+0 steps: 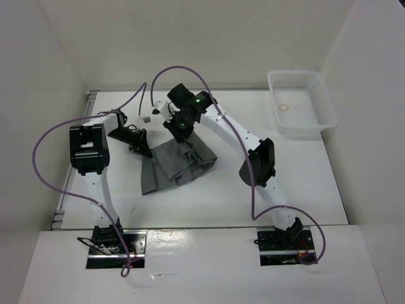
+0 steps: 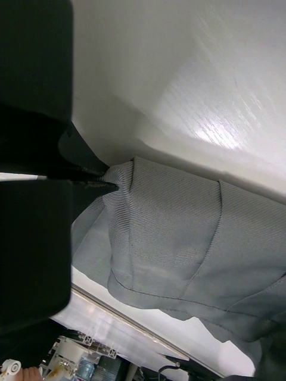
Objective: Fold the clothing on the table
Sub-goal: Fold the skirt
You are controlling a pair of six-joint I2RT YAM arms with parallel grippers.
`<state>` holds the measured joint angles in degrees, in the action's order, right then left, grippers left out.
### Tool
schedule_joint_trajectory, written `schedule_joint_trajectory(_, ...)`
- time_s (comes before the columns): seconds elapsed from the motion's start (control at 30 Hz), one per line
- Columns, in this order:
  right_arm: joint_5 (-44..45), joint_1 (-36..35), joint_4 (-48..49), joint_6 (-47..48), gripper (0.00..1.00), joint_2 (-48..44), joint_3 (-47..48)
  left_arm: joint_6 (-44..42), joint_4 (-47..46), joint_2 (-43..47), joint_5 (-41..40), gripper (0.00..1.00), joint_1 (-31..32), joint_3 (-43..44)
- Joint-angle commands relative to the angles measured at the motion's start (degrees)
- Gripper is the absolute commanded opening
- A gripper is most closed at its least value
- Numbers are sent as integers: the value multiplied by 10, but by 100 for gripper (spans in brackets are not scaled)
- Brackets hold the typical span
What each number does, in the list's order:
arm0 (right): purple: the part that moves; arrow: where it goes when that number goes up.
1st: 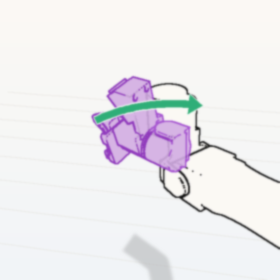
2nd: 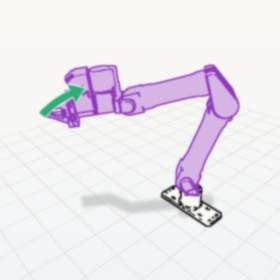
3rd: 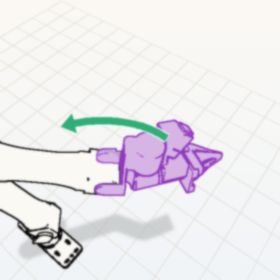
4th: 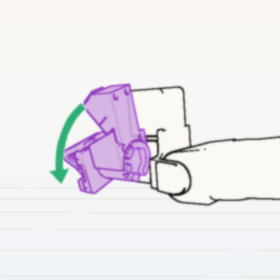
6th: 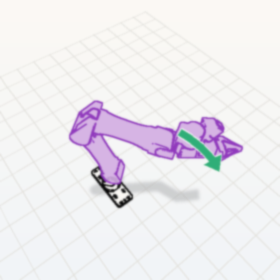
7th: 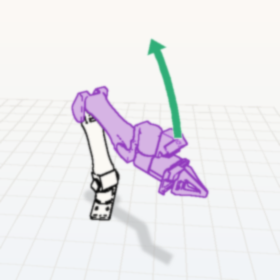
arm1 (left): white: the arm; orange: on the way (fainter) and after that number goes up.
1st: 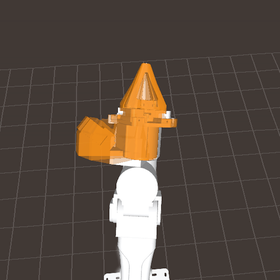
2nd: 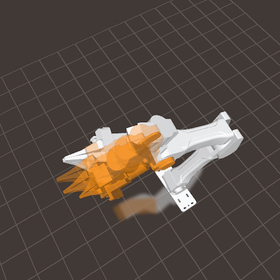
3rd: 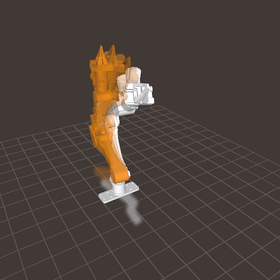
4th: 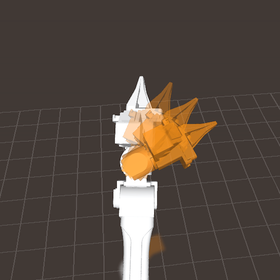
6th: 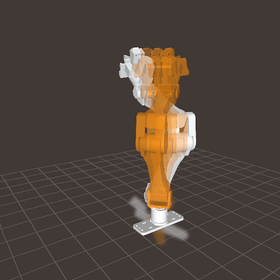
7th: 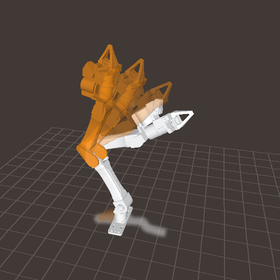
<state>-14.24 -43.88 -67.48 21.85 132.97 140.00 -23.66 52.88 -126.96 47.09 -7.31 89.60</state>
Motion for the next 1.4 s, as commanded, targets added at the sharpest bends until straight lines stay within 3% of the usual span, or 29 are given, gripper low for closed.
schedule_joint_trajectory(0.0, -22, -32, 10, -13, 0, 5, 43, 8, -9, 33, 12, 1, 9, -7)
schedule_joint_trajectory(0.57, -27, -70, 10, -18, 0, 23, 68, 19, -20, 38, 6, 1, 14, -13)
schedule_joint_trajectory(0.8, -34, -93, 16, -36, 10, 54, 109, 19, -20, 38, 6, 1, 14, -13)
schedule_joint_trajectory(0.87, -50, -100, 16, -36, 20, 54, 121, 19, -20, 38, 6, 1, 14, -13)
schedule_joint_trajectory(1.0, -63, -111, 16, -36, 31, 59, 127, 19, -20, 38, 6, 1, 14, -13)
schedule_joint_trajectory(1.07, -69, -111, 16, -36, 63, 59, 133, 19, -20, 38, 6, 1, 14, -13)
schedule_joint_trajectory(1.1, -69, -111, 10, -36, 71, 54, 133, 19, -20, 38, 6, 1, 14, -13)
schedule_joint_trajectory(1.2, -74, -111, 5, -23, 79, 48, 139, 19, -20, 38, 6, 1, 14, -13)
schedule_joint_trajectory(1.37, -70, -111, 0, -16, 82, 29, 139, 19, -20, 38, 6, 1, 14, -13)
